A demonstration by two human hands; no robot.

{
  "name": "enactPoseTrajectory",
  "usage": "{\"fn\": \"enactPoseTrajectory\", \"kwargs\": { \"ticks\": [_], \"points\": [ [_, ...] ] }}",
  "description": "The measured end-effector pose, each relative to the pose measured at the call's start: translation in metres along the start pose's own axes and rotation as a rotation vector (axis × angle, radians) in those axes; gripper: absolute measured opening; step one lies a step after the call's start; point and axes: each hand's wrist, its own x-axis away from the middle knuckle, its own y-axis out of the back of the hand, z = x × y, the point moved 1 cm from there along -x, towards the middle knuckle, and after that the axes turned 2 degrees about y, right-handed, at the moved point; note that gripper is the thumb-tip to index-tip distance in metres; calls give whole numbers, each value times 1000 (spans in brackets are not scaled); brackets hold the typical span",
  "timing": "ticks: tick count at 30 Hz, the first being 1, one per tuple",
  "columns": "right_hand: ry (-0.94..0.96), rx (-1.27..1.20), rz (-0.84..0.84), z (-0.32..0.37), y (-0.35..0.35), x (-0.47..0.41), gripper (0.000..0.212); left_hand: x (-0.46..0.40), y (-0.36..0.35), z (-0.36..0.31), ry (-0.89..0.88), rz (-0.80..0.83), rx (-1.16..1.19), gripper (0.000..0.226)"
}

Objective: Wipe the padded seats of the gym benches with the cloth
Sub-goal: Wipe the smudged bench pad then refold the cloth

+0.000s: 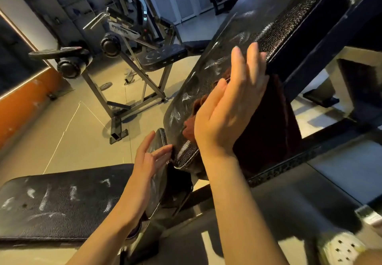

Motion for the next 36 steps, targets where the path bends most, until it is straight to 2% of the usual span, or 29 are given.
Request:
{"fn": "enactPoseTrajectory", "kwargs": {
  "ticks": [2,4,5,9,12,18,23,25,28,33,36],
  "points": [
    [43,58,-17,-8,-4,8,37,0,-7,0,-58,35,-99,108],
    [77,114,17,-8,-2,12,43,1,-9,-3,-57,35,-26,125],
    [62,157,50,-8,-1,14,48,-2,-9,-2,-59,32,-10,125],
    [13,182,135,-19,7,35,65,2,1,14,-40,52,-130,95],
    [-9,165,192,-25,13,60,76,-5,6,20,-38,40,-143,85],
    [-29,156,336,-24,23,114,75,-17,3,16,-38,68,-72,96],
    [137,181,443,-28,29,137,69,-22,29,41,29,155,-207,65],
    [194,200,453,-29,31,132,62,-22,28,31,17,119,-267,63],
    [279,290,463,-26,29,115,54,-9,10,4,-46,96,-249,40],
    [299,456,498,-16,20,61,54,-5,8,-11,-101,130,-385,38],
    [313,564,489,-18,19,18,57,-10,7,-17,-131,37,-427,35]
  ]
}}
